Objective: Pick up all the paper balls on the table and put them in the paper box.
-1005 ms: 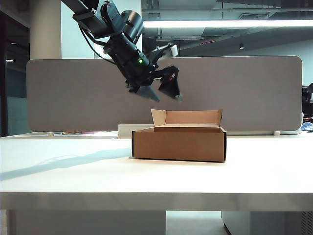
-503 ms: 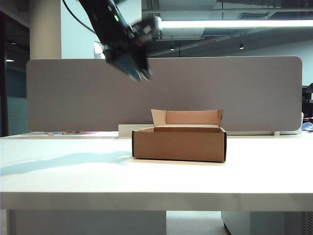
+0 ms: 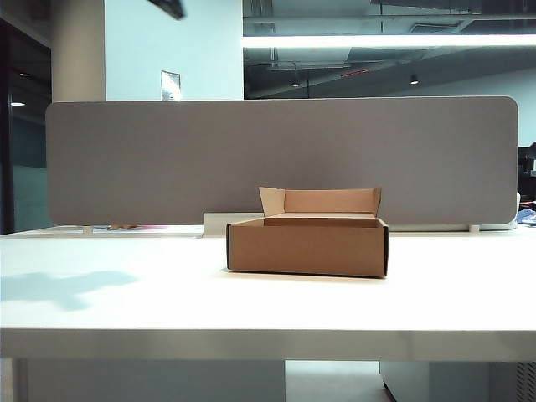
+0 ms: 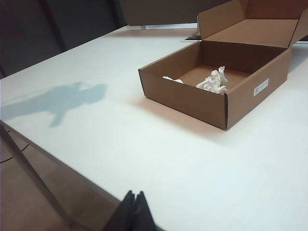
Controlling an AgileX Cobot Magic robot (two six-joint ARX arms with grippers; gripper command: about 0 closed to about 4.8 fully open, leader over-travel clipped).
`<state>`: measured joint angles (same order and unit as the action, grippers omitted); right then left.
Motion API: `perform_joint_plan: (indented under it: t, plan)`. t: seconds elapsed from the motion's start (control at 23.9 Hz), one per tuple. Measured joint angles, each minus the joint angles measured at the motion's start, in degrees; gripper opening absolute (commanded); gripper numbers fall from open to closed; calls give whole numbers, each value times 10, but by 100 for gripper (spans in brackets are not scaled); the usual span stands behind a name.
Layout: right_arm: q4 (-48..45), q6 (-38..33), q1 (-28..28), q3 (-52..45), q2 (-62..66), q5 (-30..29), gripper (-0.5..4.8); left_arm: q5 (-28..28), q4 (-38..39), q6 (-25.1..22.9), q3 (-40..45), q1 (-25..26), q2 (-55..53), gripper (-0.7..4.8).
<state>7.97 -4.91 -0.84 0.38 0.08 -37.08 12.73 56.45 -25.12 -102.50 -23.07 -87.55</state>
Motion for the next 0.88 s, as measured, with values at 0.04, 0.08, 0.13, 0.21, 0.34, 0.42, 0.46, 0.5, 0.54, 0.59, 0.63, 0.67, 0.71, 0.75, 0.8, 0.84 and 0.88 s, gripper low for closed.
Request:
perform_joint_plan:
  t: [0.04,0.08,0.13,0.21,0.34,0.42,0.46,0.5,0.54,0.59,0.63,0.67,0.71,0.75,0.8,0.84,0.88]
  plan:
    - [0,0,0,0,0,0,-5,0,0,-1,36,18,35,-5]
    - [0,0,0,0,0,0,-5,-1,2,8,69,36,67,-5]
    - [0,1,0,0,0,1,-5,-1,-9,18,96,48,89,-5]
    - [0,3,0,0,0,22,-5,-1,-20,52,165,70,137,-5]
    - [0,3,0,0,0,54,-5,-2,-31,74,232,84,183,-5]
    - [0,3,0,0,0,82,-5,-2,-51,87,282,84,216,-5]
    - [0,3,0,0,0,88,-5,-2,-55,90,303,83,229,-5]
    - [0,4,0,0,0,95,-4,-1,-59,92,329,83,247,-5]
    - [0,3,0,0,0,99,-4,1,-65,94,354,83,264,-5]
    - [0,3,0,0,0,100,-4,0,-69,97,373,83,275,-5]
    - [0,3,0,0,0,100,-4,0,-92,111,419,83,302,-5]
    - [0,3,0,0,0,100,-5,-2,-105,123,449,83,322,-5]
    - [0,3,0,0,0,100,-4,-3,-117,134,472,83,340,-5]
    - [0,2,0,0,0,101,-4,-9,-129,144,493,83,358,-5]
    - [0,2,0,0,0,101,-4,-16,-140,149,509,83,372,-5]
    - [0,2,0,0,0,101,-4,-27,-151,157,526,83,387,-5]
    - [0,2,0,0,0,101,-4,-37,-181,172,557,83,416,-5]
